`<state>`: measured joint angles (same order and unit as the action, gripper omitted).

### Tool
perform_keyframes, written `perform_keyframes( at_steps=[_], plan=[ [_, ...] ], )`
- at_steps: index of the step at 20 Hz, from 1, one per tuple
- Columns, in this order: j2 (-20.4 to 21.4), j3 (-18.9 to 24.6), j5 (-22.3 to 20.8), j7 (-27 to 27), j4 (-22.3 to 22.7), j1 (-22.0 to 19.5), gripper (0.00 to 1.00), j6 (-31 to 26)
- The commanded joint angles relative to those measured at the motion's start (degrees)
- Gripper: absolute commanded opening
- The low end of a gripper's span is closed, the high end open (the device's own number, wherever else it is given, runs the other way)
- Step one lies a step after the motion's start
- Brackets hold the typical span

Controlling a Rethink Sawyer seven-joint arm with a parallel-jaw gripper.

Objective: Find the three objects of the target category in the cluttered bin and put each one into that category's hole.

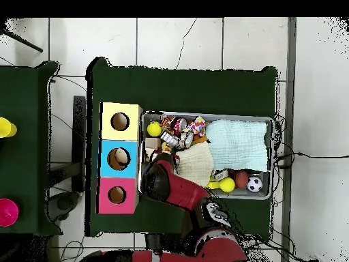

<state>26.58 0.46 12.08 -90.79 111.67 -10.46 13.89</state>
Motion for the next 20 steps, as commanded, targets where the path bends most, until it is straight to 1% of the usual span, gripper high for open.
perform_keyframes(
  at_steps=[1,5,10,12,14,15,16,18,20],
  plan=[
    [-5.75,5.74,1.52,-14.43,4.46,0.64,1.0,-5.25],
    [-5.77,6.24,1.22,-14.38,4.19,-0.29,1.0,-5.25],
    [-6.32,7.44,0.3,-15.64,4.59,-1.42,1.0,-2.59],
    [-6.34,6.99,-0.21,-13.96,3.87,-1.12,1.0,-3.82],
    [-6.4,7.28,-0.49,-14.25,4.02,-1.35,1.0,-3.11],
    [-6.44,7.42,-0.63,-14.39,4.09,-1.46,0.0,-2.75],
    [-6.38,7.23,-0.24,-14.46,4.08,-1.27,0.0,-3.07],
    [-6.37,7.24,-0.93,-13.19,3.63,-1.22,0.0,-3.82],
    [-6.36,7.37,-0.99,-13.07,3.6,-1.25,0.0,-3.87]
  ],
)
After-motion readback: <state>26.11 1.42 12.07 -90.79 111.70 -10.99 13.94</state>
